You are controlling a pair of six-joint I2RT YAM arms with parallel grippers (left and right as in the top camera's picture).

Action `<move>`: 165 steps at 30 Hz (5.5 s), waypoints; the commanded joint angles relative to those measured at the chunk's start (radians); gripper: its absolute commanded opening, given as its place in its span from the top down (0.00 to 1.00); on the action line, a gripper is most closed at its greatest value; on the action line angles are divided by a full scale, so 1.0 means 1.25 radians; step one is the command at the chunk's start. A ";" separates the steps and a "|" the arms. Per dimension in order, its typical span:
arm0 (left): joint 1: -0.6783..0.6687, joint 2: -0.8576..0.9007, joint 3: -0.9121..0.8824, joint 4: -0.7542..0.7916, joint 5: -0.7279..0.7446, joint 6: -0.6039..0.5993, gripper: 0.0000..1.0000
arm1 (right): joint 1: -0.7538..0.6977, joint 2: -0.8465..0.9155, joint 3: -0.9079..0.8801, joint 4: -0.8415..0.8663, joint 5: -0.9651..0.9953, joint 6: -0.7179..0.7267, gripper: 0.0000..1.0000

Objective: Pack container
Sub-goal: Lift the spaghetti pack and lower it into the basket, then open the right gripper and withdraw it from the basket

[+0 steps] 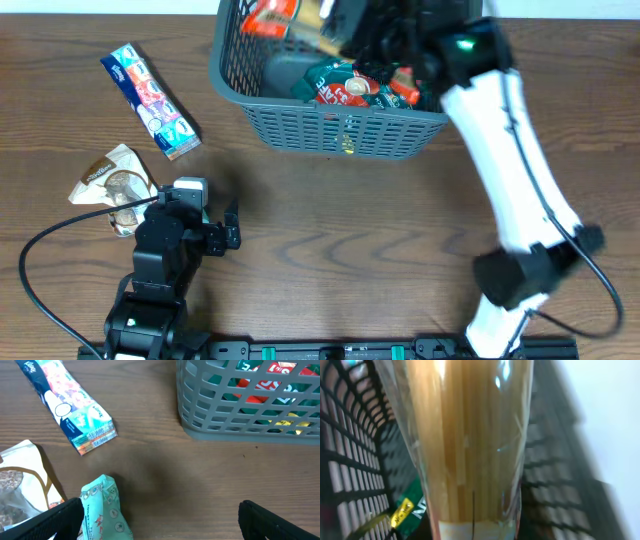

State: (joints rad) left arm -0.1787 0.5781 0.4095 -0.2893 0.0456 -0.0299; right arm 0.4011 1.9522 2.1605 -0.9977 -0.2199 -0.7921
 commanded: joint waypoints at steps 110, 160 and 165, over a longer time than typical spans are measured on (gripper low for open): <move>0.000 0.001 0.017 -0.002 -0.001 -0.010 0.01 | 0.110 0.169 0.102 -0.260 -0.395 0.195 0.99; 0.269 0.715 1.223 -0.805 -0.137 -0.104 0.01 | -0.559 0.036 0.584 -0.480 0.154 0.726 0.01; 0.269 0.790 1.222 -0.764 -0.123 -0.121 0.01 | -0.565 0.046 0.584 -0.488 0.189 0.710 0.01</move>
State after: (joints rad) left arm 0.1516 1.5242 1.9244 -1.2594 -0.1120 -0.1616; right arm -0.2928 1.9942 2.8895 -1.5990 -0.0067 0.1173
